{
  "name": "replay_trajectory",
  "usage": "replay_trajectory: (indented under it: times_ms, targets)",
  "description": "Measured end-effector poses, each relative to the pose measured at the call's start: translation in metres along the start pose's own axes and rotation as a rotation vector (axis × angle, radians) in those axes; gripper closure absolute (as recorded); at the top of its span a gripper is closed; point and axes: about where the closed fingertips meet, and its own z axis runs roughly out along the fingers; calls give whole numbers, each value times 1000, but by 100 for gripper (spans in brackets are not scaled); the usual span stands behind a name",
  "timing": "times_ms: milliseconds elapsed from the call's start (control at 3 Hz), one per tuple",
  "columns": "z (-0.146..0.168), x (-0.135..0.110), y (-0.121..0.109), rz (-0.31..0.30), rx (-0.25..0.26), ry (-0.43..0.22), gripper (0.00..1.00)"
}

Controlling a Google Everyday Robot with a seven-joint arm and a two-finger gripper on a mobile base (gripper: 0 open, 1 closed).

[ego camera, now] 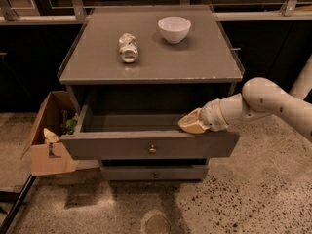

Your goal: Open top drawer

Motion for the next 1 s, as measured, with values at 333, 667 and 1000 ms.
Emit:
replay_trajectory:
  times_ms: [333, 667, 1000]
  targets:
    - [0, 1, 16, 10, -19, -22, 100]
    - [0, 1, 31, 12, -36, -45, 91]
    - [0, 0, 35, 14, -43, -49, 67]
